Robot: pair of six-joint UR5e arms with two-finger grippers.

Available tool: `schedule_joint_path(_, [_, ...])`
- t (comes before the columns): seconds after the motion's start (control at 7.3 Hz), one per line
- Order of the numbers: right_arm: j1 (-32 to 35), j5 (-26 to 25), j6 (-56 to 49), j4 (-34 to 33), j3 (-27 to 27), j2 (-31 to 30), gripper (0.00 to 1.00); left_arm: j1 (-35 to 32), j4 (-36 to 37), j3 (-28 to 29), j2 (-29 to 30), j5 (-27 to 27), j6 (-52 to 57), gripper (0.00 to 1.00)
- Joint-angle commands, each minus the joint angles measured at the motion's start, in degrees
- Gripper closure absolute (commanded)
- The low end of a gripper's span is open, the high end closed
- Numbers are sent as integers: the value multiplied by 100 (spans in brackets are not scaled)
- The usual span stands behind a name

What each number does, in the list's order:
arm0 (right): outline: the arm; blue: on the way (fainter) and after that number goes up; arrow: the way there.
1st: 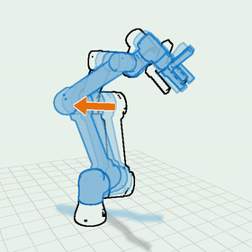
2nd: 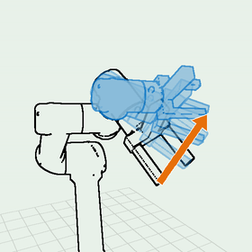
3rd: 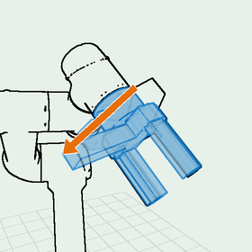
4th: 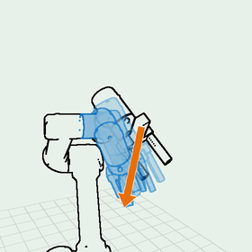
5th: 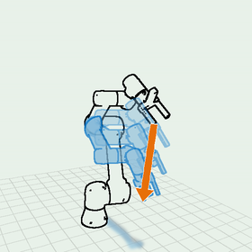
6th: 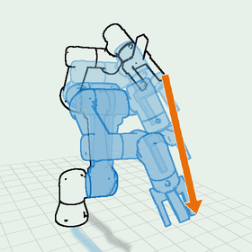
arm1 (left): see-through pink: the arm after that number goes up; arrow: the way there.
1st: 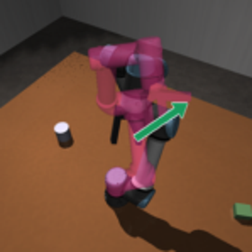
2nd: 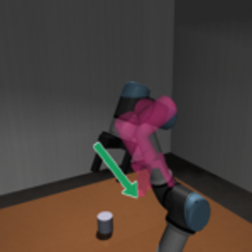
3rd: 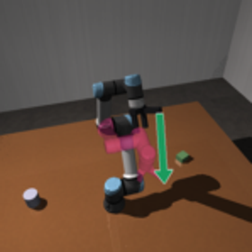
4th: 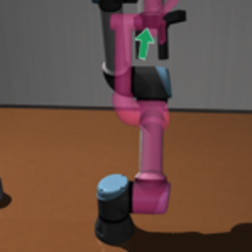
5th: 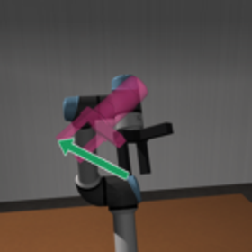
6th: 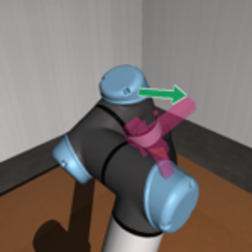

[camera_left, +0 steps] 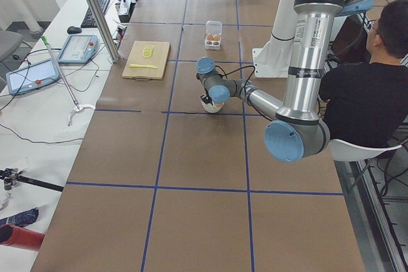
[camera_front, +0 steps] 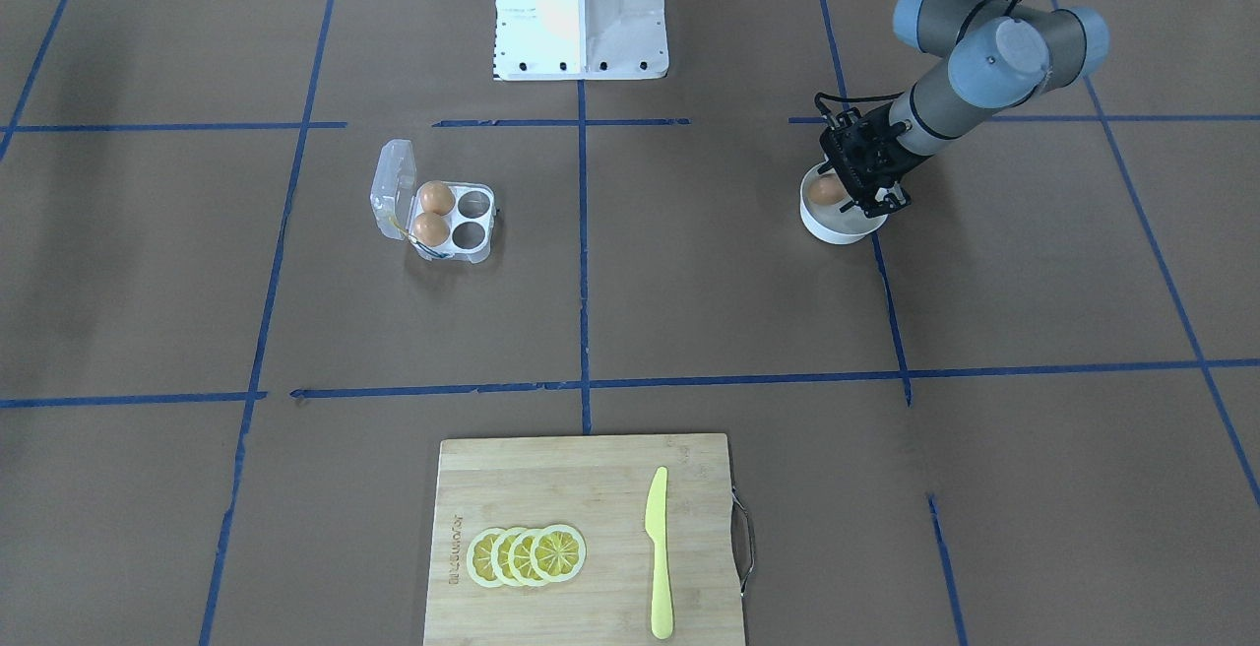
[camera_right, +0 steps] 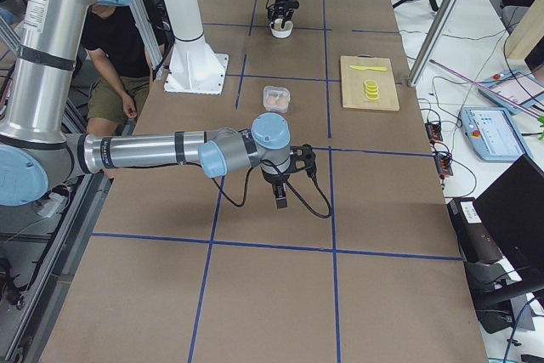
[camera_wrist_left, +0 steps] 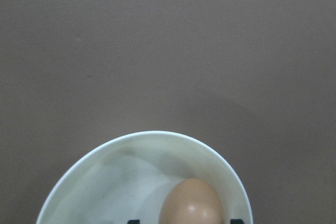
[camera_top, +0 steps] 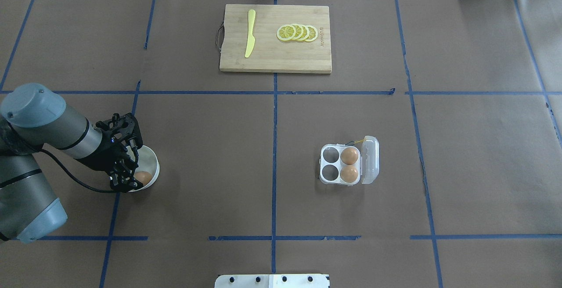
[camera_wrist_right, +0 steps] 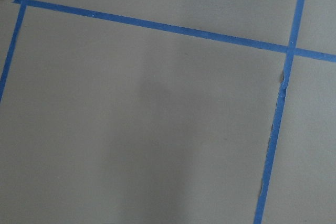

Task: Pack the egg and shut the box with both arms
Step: 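Close the left gripper on the brown egg inside the bowl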

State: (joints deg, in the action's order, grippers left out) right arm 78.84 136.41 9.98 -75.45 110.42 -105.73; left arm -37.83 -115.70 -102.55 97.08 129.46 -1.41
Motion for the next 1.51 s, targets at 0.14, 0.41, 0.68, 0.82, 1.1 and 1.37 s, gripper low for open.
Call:
schedule_joint_path(0.14, [0,9,4,4,-3,0,0,74,3,42,30,0,-9,35])
schedule_joint_path(0.41, [0,61,12,12,6,0,0,74,3,69,31,-9,-9,37])
schedule_joint_path(0.68, [0,70,12,12,32,0,0,65,126,51,30,-9,-9,63])
schedule_joint_path(0.82, [0,149,12,21,33,0,0,65,127,51,22,-9,-9,73])
schedule_joint_path(1.1, [0,193,12,21,33,0,0,4,214,-45,22,-9,-17,100])
schedule_joint_path(1.37, [0,193,12,21,33,0,0,-153,232,-194,22,-9,-26,100])
